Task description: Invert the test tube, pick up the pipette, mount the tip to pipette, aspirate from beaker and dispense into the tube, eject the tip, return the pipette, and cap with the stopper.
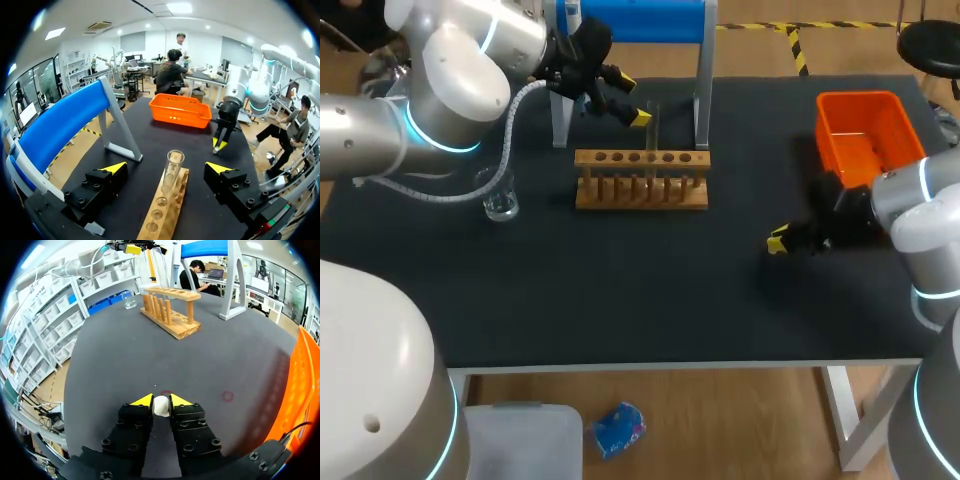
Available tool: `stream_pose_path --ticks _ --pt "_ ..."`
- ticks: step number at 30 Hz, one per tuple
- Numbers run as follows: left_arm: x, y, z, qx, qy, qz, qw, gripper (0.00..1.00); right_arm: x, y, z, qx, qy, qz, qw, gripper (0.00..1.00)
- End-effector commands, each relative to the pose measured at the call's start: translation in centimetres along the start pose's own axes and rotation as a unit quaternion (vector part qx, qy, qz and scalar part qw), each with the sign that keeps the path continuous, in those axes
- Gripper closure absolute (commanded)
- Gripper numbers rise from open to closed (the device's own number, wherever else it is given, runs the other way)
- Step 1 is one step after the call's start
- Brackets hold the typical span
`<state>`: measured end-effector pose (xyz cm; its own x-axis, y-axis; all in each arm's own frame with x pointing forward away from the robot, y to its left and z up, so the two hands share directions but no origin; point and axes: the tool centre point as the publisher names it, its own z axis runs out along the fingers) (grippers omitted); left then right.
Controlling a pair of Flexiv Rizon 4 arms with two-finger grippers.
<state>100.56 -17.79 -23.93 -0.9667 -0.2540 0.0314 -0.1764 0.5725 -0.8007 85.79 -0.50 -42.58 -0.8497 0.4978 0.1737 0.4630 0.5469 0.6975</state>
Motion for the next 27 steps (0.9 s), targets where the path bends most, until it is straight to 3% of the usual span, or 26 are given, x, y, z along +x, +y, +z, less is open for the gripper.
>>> stream_pose_path --ticks 1,10,17,27 --pt "-0.1 -0.1 -0.1 -0.002 0.002 -0.001 1.000 0.00 0.0 0.5 -0.5 0.001 -0.001 -0.001 1.000 1.00" --pt "-0.1 -0.1 -0.1 -0.002 0.002 -0.001 1.000 0.00 -0.9 4.2 -2.9 -0.040 0.016 -0.008 0.999 1.00" --pt "-0.1 -0.1 -0.1 -0.002 0.002 -0.001 1.000 0.00 -1.1 9.2 -5.9 -0.065 0.098 -0.009 0.993 1.00" --pt "-0.1 -0.1 -0.1 -0.002 0.002 -0.001 1.000 0.00 -1.4 16.8 -8.3 -0.035 0.143 -0.056 0.987 1.00"
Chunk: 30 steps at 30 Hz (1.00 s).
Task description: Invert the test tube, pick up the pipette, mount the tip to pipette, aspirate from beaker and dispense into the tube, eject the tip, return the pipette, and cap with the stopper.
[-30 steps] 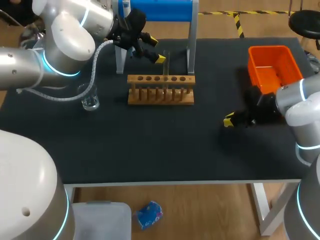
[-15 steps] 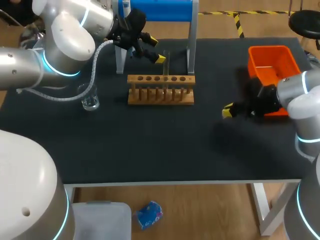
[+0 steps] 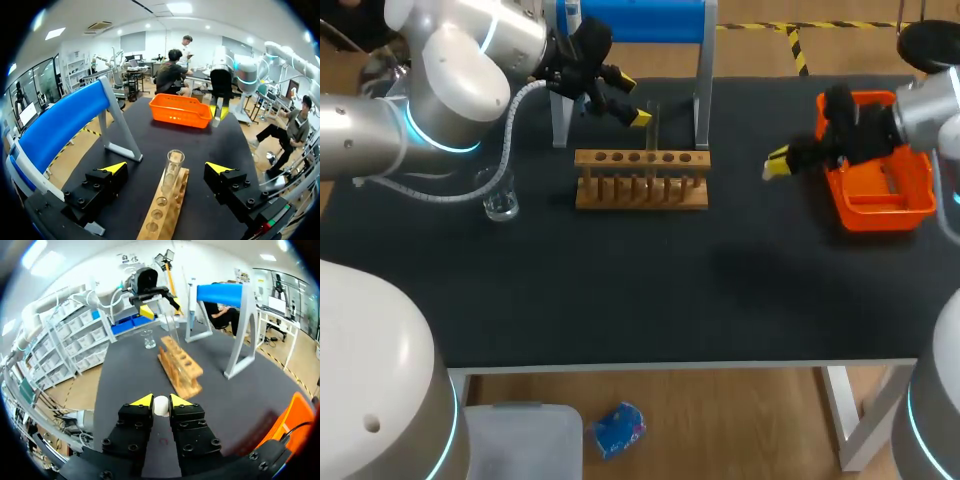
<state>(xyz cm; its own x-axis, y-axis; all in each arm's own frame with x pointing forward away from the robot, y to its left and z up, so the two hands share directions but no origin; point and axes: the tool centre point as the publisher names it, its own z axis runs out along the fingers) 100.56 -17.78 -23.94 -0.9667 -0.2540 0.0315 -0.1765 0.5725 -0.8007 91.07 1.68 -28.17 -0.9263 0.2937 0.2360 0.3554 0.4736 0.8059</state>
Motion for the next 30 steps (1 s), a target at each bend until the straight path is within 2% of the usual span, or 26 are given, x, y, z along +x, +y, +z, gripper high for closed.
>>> stream_pose_path --ticks 1,6,20,25,30 --pt "-0.1 -0.1 0.0 -0.002 0.002 -0.001 1.000 0.00 -0.7 3.9 -0.6 0.040 0.043 -0.009 0.998 1.00" --pt "-0.1 -0.1 0.0 -0.002 0.002 -0.001 1.000 0.00 -1.6 7.7 0.2 0.046 0.046 -0.023 0.998 1.00" --pt "-0.1 -0.1 0.0 -0.002 0.002 -0.001 1.000 0.00 -2.1 16.6 4.0 0.055 0.043 -0.067 0.995 1.00" --pt "-0.1 -0.1 0.0 -0.002 0.002 -0.001 1.000 0.00 -2.0 18.9 5.6 0.062 0.049 -0.085 0.993 1.00" --pt "-0.1 -0.1 0.0 -0.002 0.002 -0.001 1.000 0.00 -1.7 20.0 7.2 0.071 0.056 -0.093 0.992 1.00"
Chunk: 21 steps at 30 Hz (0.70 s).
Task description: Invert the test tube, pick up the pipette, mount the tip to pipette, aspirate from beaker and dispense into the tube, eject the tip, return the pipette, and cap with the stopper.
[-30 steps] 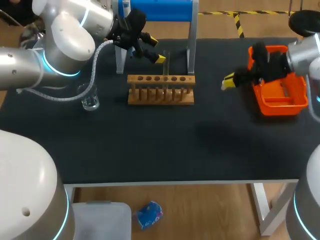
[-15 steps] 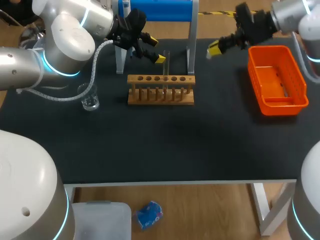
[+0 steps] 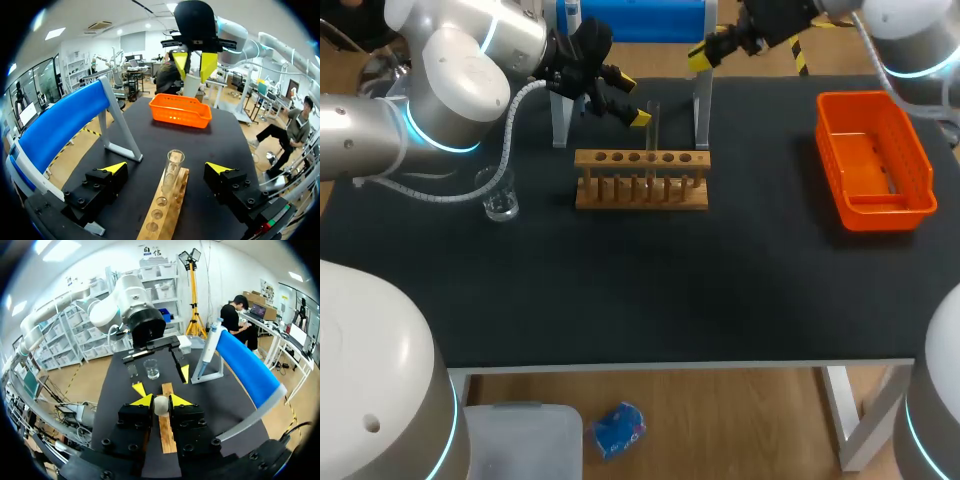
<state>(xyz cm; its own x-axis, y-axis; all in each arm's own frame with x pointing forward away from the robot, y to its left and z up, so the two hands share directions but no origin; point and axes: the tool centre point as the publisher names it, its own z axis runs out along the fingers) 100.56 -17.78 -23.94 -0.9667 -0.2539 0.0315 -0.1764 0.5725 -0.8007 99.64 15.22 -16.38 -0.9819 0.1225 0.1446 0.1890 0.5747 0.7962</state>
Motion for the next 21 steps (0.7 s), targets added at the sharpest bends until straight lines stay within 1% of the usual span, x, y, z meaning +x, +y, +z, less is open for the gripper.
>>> stream_pose_path --ticks 1,3,5,21 --pt "-0.09 -0.07 -0.05 -0.002 0.002 -0.001 1.000 0.00 -0.70 1.11 1.32 0.032 0.013 -0.003 0.999 1.00" --pt "-0.09 -0.07 -0.05 -0.002 0.002 -0.001 1.000 0.00 -0.38 1.03 1.73 0.037 0.023 -0.009 0.999 1.00" --pt "-0.09 -0.07 -0.05 -0.002 0.002 -0.001 1.000 0.00 0.01 0.62 1.89 0.039 0.022 -0.009 0.999 1.00" --pt "-0.09 -0.07 -0.05 -0.002 0.002 -0.001 1.000 0.00 0.01 0.62 1.89 0.039 0.022 -0.009 0.999 1.00"
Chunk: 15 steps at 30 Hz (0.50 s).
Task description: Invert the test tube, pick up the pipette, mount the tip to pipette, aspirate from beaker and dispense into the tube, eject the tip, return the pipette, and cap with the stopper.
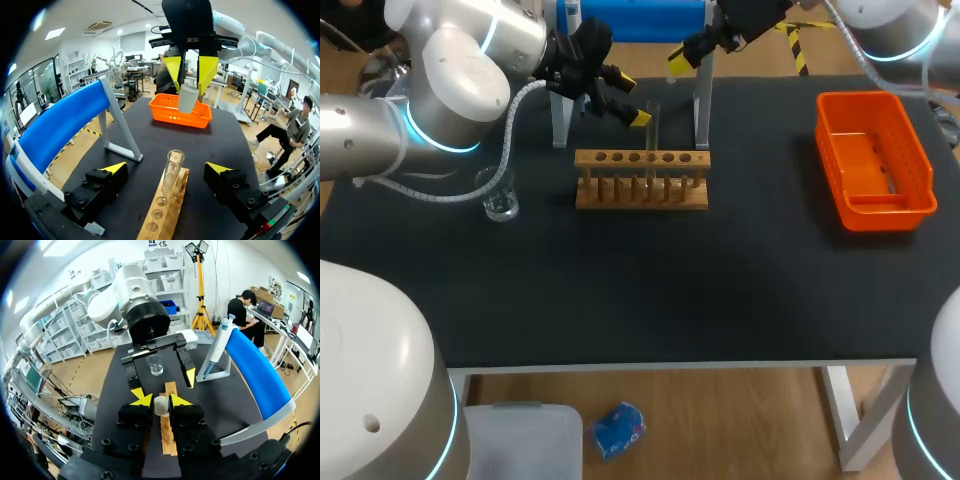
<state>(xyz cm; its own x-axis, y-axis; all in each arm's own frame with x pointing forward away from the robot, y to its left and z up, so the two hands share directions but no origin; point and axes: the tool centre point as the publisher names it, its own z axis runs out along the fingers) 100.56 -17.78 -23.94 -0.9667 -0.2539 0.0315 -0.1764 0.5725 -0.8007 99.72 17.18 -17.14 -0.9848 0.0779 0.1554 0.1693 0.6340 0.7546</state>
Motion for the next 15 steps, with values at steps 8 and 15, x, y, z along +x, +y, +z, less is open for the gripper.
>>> stream_pose_path --ticks 8,15 --pt "-0.1 -0.1 0.0 -0.002 0.002 -0.001 1.000 0.00 0.2 -0.3 1.1 -0.001 0.004 -0.004 1.000 1.00" --pt "-0.1 -0.1 0.0 -0.002 0.002 -0.001 1.000 0.00 0.2 -0.7 2.6 -0.007 0.018 0.000 1.000 1.00"
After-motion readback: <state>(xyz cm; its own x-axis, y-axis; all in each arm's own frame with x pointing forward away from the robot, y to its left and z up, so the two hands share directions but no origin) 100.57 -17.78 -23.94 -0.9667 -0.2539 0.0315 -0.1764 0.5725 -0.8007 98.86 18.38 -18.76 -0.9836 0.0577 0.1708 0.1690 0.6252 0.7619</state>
